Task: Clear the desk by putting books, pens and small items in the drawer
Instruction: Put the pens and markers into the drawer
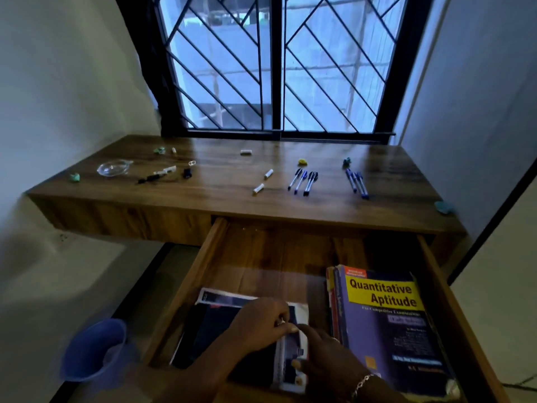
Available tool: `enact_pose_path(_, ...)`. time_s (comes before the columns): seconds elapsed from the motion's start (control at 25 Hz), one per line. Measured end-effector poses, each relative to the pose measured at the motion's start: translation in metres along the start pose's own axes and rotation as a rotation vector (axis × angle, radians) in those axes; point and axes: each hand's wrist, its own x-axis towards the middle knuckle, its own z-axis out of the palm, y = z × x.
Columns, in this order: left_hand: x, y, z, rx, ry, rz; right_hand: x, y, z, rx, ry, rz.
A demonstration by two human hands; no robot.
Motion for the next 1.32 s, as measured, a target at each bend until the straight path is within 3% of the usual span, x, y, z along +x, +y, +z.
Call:
enact_pose_path(0.28,0.093,-0.058,-0.049,0.094,0.242,0.017,0.110,0.029,-0.075,0.006,0.291,0.152)
enact_pose_path(0.48,0.161,-0.081,-0.067,0.105,0.276,-0.050,0.171,0.031,-0.143,0.026,0.563,0.221)
enact_pose_path(0.68,0.213,-0.099,-0.068,0.175,0.251,-0.117,0.250,0.046,-0.194,0.069,0.587,0.246)
enact_pose_path(0.8,0.232,-0.115,-0.049,0.250,0.155,-0.092,0.293,0.050,-0.208,0.013,0.635,0.253)
enact_pose_path(0.88,0.240,-0.131,-0.027,0.329,0.204,-0.034,0.319,0.052,-0.213,-0.078,0.605,0.243)
enact_pose_path(0.96,0.245,-0.141,-0.017,0.286,0.060,-0.079,0.340,0.053,-0.220,-0.136,0.549,0.248)
enact_pose_path(1.2,0.243,-0.149,-0.014,0.286,0.023,-0.090,0.376,0.060,-0.223,-0.341,0.375,0.184)
enact_pose_path(1.32,0.238,-0.147,-0.011,0.281,0.023,-0.103,0.376,0.067,-0.217,-0.340,0.400,0.168)
